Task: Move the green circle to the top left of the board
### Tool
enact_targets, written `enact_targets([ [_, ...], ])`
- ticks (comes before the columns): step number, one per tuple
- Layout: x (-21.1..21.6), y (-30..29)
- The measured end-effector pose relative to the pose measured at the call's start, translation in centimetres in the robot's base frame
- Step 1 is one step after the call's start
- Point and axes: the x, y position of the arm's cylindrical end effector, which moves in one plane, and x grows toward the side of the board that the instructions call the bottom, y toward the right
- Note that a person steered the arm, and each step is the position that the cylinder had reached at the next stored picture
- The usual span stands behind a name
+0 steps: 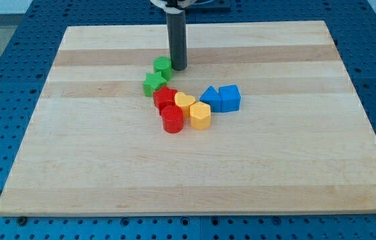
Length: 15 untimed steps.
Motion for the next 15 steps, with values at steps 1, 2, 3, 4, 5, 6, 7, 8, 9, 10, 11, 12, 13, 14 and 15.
enact_targets([
  [1,0.1,-0.5],
  [2,0.5,1.9],
  [3,1.9,2.8],
  [4,2.8,1.7],
  [5,3.0,0.2],
  [6,3.0,-1.6],
  [7,2.8,-3.3],
  [8,2.8,-5.1],
  [9,2.5,-6.7],
  [10,2.0,-8.4],
  [11,1.5,-10.0],
  [12,1.0,-11.4],
  [13,0.8,-12.9],
  [14,0.9,-11.9],
  [15,0.9,-8.5],
])
